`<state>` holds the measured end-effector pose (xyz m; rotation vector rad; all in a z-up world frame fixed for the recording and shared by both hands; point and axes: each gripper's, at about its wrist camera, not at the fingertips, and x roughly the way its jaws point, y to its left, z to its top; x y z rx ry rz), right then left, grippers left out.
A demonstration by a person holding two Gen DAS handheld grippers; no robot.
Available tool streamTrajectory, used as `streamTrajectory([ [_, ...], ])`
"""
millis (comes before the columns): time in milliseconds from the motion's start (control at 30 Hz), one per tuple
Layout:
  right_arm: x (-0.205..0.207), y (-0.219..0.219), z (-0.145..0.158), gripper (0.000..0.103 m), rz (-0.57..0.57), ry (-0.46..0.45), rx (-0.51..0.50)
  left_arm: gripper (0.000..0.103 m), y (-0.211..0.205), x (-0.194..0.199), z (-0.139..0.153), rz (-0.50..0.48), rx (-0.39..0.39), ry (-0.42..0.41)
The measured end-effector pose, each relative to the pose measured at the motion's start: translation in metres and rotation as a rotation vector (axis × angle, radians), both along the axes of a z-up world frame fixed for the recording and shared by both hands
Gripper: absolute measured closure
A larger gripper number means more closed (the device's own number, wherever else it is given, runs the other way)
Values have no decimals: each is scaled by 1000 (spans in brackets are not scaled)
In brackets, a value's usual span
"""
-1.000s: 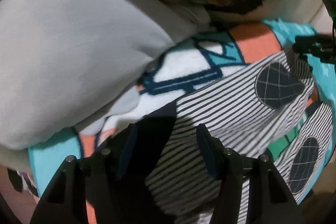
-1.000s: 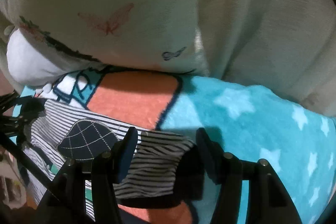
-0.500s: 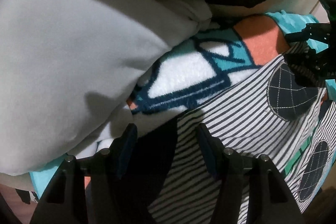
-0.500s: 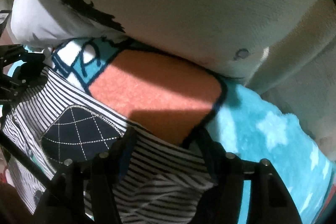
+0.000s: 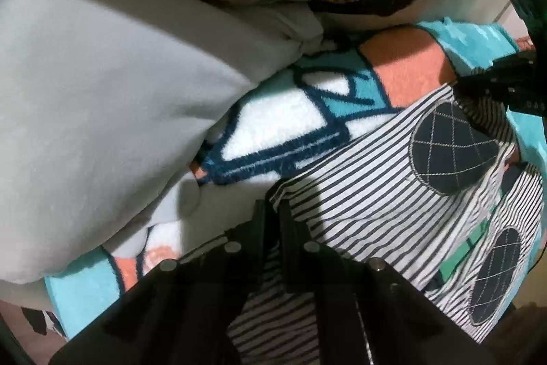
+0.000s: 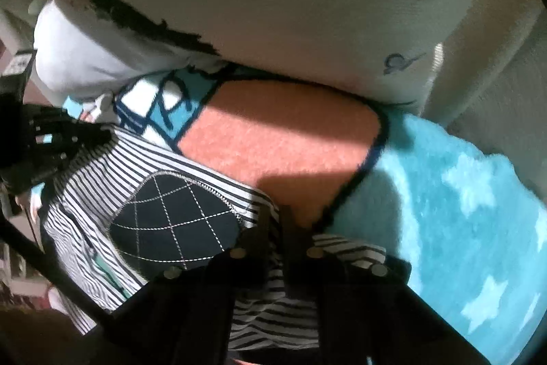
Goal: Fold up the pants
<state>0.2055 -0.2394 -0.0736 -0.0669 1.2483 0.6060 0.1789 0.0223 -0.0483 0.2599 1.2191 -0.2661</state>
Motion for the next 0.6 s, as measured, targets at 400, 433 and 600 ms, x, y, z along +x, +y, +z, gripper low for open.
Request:
streamTrajectory([
  [400, -47, -12, 61, 98, -78, -84, 92, 97, 15, -73, 65, 50, -99, -149],
  [433, -57, -13, 66, 98, -80, -91, 98, 97, 15, -79, 68, 49, -105, -158],
  [600, -107, -15, 79, 98, -87, -91, 109, 97, 12, -130, 74, 50, -145, -166],
])
